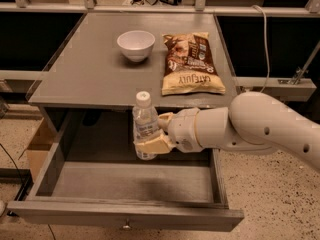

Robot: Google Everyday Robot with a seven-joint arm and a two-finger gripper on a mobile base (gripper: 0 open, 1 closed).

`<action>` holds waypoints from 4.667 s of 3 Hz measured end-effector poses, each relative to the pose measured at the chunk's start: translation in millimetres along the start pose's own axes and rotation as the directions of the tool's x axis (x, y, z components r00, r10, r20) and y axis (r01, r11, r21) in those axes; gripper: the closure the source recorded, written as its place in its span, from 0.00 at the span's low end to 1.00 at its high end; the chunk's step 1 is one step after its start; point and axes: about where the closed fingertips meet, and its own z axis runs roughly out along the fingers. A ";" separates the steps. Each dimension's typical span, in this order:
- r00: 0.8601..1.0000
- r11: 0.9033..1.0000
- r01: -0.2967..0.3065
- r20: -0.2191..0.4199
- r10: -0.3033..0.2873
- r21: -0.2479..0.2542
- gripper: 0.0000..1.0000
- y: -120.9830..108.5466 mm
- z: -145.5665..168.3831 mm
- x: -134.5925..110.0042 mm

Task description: Place blue plastic bottle into top drawer

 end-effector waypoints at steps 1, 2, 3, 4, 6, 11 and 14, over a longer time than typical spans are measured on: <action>1.000 1.000 -0.009 -0.008 0.009 0.011 1.00 -2.3 1.6 12.7; 0.999 0.999 -0.040 -0.022 0.039 -0.021 1.00 -1.2 8.4 26.9; 0.999 0.999 -0.042 -0.023 0.042 -0.023 1.00 -1.0 8.7 27.1; 0.998 0.998 -0.069 -0.015 0.069 -0.004 1.00 1.5 13.6 41.7; 0.993 0.989 -0.114 0.031 0.112 0.092 1.00 -10.4 18.1 68.0; 0.982 0.973 -0.185 0.054 0.179 0.137 1.00 -12.5 51.8 107.2; 0.964 0.952 -0.262 0.083 0.251 0.161 1.00 -3.6 51.2 143.5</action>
Offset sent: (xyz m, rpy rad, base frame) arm 0.0001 -0.0135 -0.0405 -0.0061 0.0403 -0.0149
